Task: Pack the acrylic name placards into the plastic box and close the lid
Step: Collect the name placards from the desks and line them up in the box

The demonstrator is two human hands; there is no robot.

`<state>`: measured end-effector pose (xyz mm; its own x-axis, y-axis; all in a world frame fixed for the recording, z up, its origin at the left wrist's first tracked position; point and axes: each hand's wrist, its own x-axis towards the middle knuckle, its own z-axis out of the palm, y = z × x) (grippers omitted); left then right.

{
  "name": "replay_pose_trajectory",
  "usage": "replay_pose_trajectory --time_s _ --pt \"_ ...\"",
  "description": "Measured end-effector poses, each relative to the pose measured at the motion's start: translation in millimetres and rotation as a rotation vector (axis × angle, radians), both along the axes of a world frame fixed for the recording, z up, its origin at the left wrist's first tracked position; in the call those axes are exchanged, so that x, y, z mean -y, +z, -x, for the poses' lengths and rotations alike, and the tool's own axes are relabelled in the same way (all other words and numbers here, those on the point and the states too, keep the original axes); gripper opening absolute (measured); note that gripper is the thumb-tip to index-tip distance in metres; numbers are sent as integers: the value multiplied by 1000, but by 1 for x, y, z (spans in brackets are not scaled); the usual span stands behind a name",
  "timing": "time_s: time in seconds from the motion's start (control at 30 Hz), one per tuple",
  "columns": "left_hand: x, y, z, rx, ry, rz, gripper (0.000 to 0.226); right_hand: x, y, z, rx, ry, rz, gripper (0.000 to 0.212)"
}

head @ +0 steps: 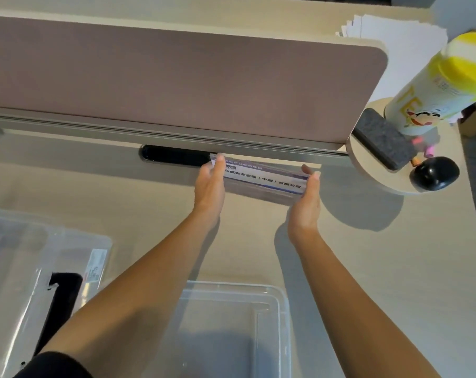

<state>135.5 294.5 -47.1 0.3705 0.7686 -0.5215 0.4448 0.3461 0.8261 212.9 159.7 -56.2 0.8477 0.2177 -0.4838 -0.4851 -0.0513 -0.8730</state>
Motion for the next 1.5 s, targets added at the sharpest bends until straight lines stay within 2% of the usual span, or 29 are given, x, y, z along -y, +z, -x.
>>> replay_pose_trajectory --time_s 0.13,0.23,0.33,0.43,0.57,0.6,0.67,0.73,0.77,0.97,1.03,1.1,1.23,1.33,1.4,1.5 --pt "14 18 25 45 41 -19 46 9 26 13 68 43 -8 42" --pt "15 42 52 134 77 45 35 16 55 28 87 65 -40 37" --pt "9 69 88 168 44 64 34 18 90 51 143 101 -28 31" --pt "-2 99 134 221 -10 44 42 14 124 83 167 150 -44 27" --pt "-20 141 213 284 -189 55 63 1 177 141 192 191 -33 28" --pt "-24 148 231 290 -241 17 59 -2 189 154 193 201 -33 26" --pt "-32 162 277 260 -320 -141 36 -11 214 188 185 239 -38 25" --pt "-39 176 321 219 -331 -333 8 -20 236 223 177 292 -44 30" --pt "-41 184 343 217 -321 -404 3 -25 247 241 185 329 -43 30" --pt "-53 210 448 317 -167 -565 8 -60 288 321 238 608 -33 29" --pt "-59 216 473 340 -120 -596 14 -69 299 335 360 741 -13 26" --pt "-69 220 494 341 -89 -607 18 -79 306 344 618 860 13 14" --pt "-87 222 517 306 -80 -565 28 -114 323 348 1108 1034 162 37" --pt "-98 228 523 275 -90 -613 15 -146 334 356 1458 1306 379 30" --pt "-106 235 525 276 -109 -644 17 -167 336 360 1529 1463 462 21" --pt "-121 243 526 292 -122 -605 21 -190 328 360 1562 1479 427 14"
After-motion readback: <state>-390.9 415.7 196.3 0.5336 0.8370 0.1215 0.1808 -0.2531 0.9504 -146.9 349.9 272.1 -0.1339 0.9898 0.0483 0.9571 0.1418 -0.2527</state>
